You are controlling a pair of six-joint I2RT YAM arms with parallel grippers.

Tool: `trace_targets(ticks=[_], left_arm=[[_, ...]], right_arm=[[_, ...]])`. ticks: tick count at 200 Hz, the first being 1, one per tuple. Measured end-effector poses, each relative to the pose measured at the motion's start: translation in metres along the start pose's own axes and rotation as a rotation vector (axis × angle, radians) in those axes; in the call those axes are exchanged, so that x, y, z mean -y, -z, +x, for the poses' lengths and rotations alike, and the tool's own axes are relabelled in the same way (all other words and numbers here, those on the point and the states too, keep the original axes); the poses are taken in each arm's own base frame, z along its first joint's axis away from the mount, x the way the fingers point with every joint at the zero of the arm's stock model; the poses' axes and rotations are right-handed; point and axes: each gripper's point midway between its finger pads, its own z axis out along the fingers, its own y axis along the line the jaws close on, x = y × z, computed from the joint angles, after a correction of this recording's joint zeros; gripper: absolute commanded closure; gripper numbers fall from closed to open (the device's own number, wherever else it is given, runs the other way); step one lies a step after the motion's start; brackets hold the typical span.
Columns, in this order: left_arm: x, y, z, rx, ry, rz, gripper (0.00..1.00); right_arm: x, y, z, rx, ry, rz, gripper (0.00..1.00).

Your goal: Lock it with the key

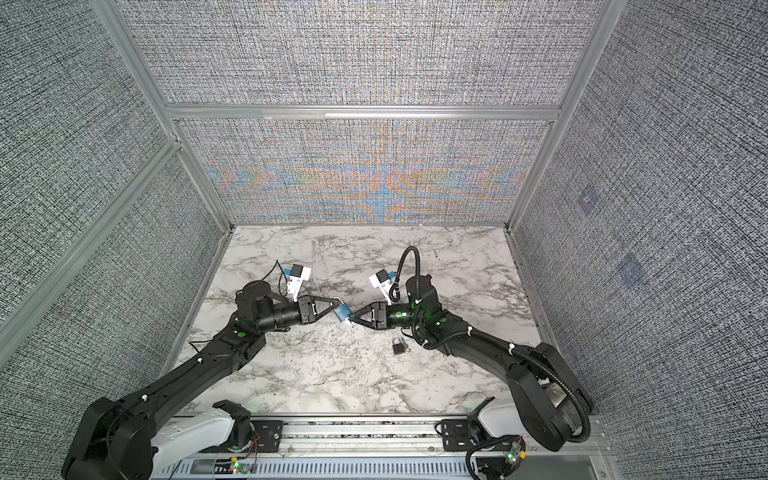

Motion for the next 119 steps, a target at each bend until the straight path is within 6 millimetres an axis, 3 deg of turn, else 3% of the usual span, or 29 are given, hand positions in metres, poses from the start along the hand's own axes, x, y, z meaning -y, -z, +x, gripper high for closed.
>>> trace_targets(ticks=[80, 119], left_arm=[[-0.002, 0.000, -0.006, 0.030, 0.030, -0.015, 1.00], [-0.004, -0.001, -0.007, 0.034, 0.035, -0.021, 1.00]], right_arm=[[-0.004, -0.005, -0.004, -0.001, 0.017, -0.017, 0.64], [-0.002, -0.010, -0.007, -0.002, 0.009, -0.024, 0.80]])
